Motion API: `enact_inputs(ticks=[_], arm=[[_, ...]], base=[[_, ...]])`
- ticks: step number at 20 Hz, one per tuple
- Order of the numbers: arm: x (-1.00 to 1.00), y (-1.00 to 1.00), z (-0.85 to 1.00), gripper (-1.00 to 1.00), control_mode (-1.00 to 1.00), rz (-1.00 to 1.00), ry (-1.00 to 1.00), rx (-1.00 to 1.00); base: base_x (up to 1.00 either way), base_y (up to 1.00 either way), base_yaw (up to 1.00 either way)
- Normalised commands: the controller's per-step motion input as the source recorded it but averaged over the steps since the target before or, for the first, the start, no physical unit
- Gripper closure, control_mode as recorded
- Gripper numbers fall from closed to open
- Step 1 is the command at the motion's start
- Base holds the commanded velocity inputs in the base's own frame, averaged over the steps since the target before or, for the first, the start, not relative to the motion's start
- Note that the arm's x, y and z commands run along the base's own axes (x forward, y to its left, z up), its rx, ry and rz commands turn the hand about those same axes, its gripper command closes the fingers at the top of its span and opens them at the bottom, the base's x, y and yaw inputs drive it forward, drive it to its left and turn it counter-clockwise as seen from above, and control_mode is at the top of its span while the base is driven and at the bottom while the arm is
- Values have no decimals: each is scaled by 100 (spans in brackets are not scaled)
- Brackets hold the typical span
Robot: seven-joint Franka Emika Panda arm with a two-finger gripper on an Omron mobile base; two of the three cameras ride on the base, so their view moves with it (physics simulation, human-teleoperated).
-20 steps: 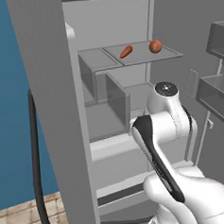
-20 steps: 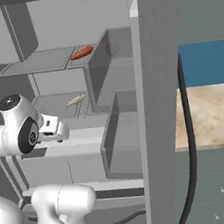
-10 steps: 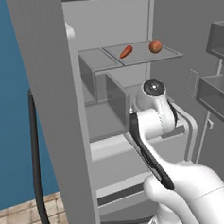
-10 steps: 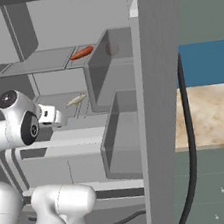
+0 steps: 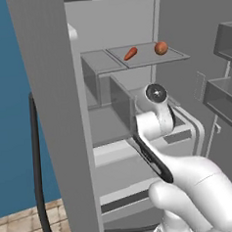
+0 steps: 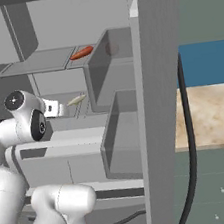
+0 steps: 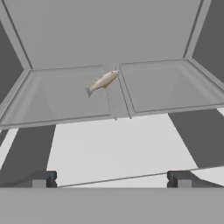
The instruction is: Gather the carrot and onion from the fridge and place them on a tray on the dining counter. Then gather the chicken drumstick and fish from the fridge and place them on the other tray.
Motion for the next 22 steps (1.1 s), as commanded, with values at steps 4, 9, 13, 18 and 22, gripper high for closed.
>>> enact_inputs(ticks=[4,9,13,18,22], arm=[[42,25,37,-100,-100,-6,9,5],[35,3,14,-100,-100,-10,16,2],[32,16,-12,-100,-100,-12,9,0],[32,16,-20,-100,-100,-13,2,0],[30,3,-24,-100,-100,-9,0,0]], base=[[0,0,0],[0,0,0],[0,0,0],[0,0,0],[0,0,0]])
